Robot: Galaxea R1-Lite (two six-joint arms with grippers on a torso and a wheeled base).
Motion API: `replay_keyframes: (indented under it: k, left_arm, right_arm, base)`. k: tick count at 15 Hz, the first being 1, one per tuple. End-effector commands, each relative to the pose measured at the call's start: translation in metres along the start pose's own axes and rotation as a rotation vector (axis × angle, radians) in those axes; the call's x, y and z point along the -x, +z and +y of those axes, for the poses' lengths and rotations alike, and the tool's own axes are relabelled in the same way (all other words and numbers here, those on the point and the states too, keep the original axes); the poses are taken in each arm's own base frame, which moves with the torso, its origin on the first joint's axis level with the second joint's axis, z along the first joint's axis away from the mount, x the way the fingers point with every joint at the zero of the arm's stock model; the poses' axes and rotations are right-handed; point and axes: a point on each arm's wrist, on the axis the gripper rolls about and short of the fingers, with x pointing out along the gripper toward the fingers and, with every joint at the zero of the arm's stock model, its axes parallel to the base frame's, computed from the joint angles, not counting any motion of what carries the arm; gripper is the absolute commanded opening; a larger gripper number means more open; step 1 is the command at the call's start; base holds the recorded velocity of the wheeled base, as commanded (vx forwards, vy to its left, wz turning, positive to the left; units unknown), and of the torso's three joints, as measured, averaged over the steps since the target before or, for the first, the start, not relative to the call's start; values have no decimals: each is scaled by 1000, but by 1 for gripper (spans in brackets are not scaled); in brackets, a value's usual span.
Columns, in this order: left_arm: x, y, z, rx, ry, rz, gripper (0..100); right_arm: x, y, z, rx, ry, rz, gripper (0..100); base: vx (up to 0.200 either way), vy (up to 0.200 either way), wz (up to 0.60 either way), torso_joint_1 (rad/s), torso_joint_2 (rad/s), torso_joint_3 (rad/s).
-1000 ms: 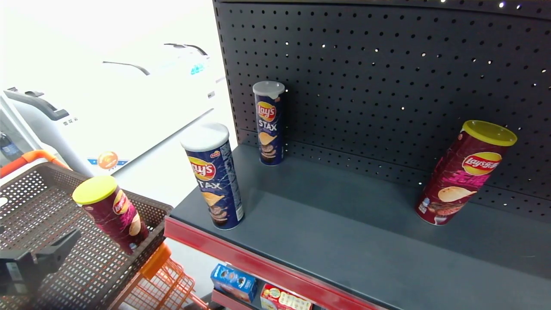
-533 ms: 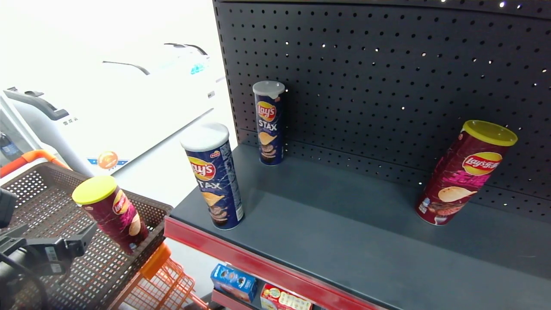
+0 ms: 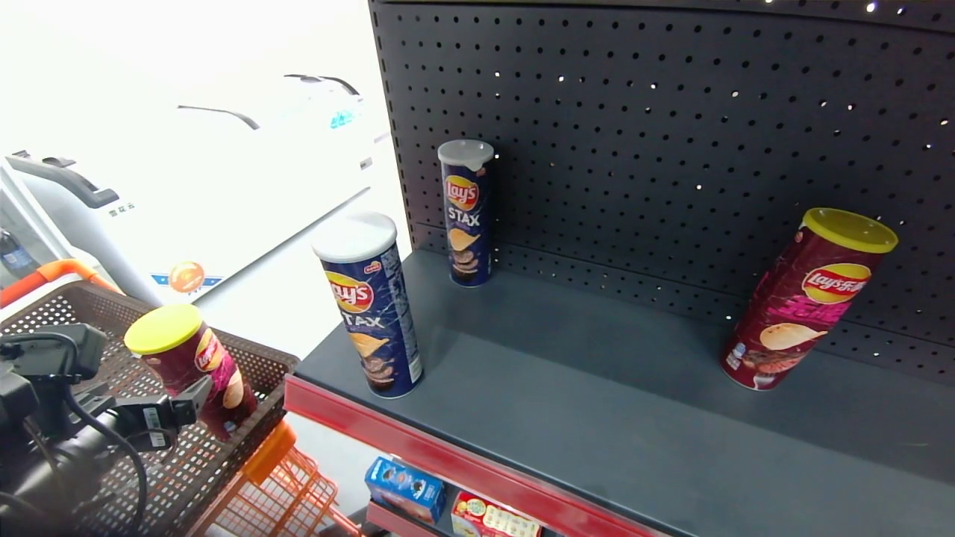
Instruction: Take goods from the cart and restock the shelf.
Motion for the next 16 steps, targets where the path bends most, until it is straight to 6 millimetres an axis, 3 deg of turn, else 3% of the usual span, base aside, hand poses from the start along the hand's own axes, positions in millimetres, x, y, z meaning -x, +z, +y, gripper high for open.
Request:
replay_keyframes:
  k: [1, 8, 16]
  left_arm:
    - [-18, -11, -2, 0, 1, 39, 100]
    - [-57, -14, -6, 28, 3, -55, 100]
    - [-82, -17, -5, 32, 18, -69, 100]
  right_arm:
    - [0, 0, 0, 1, 1, 2, 100]
    - [0, 0, 0, 1, 1, 2, 100]
    - [0, 0, 0, 1, 1, 2, 100]
  base:
    - [0, 0, 0, 0, 0, 0]
    - [0, 0, 0, 0, 0, 0]
    - [0, 0, 0, 0, 0, 0]
